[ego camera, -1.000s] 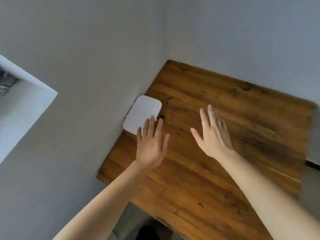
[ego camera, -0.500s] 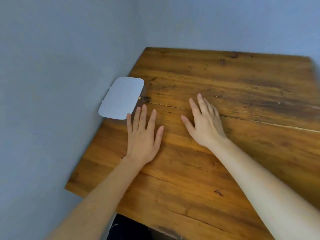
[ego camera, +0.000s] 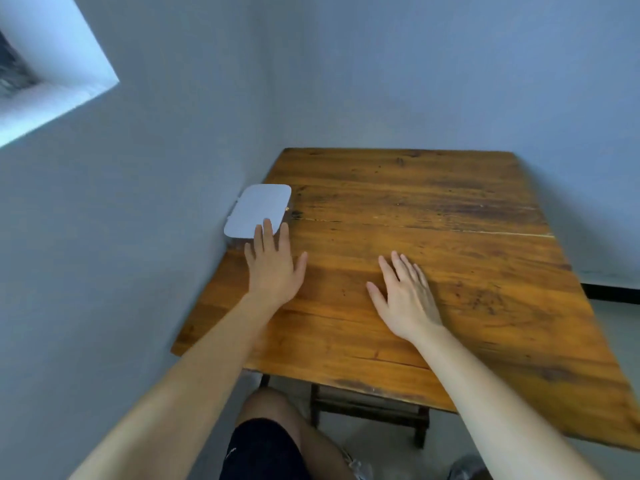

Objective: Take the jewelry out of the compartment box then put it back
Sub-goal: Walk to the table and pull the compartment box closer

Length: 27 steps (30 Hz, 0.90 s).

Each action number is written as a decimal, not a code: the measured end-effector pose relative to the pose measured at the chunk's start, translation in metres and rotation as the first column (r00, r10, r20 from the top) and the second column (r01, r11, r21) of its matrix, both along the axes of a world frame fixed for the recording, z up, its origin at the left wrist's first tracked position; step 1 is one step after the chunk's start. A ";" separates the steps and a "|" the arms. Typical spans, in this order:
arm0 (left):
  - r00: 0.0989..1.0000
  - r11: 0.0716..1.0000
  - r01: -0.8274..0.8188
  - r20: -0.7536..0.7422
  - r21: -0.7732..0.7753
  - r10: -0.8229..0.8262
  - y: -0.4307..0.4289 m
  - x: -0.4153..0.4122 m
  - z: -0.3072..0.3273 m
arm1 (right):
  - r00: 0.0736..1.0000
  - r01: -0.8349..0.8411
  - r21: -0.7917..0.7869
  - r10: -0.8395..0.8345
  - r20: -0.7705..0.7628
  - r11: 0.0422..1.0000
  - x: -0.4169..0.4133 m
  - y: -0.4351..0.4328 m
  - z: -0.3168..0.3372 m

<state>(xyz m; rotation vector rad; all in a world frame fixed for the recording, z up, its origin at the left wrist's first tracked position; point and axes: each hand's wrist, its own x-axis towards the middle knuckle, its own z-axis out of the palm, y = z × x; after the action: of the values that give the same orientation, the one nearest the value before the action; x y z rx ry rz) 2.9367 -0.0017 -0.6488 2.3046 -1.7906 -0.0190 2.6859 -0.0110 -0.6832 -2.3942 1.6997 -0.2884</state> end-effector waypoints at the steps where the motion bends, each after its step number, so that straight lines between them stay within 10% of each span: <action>1: 1.000 1.000 -0.004 0.011 -0.001 0.004 -0.011 0.005 0.005 | 1.000 0.001 -0.004 -0.001 -0.002 1.000 0.000 -0.001 -0.001; 11: 0.982 0.970 -0.187 0.065 0.155 0.179 -0.072 0.029 -0.010 | 0.999 0.038 -0.050 -0.038 0.013 0.998 0.001 -0.009 -0.009; 27: 0.937 0.937 0.349 0.018 -0.026 -0.348 0.045 -0.044 -0.013 | 0.961 0.053 -0.043 -0.040 0.274 0.998 0.001 0.016 0.008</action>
<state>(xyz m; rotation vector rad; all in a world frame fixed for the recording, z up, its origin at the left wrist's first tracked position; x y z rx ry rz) 2.8928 0.0431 -0.6614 1.9411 -2.1669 -0.0359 2.6867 0.0054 -0.6751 -2.2256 1.6394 -0.6430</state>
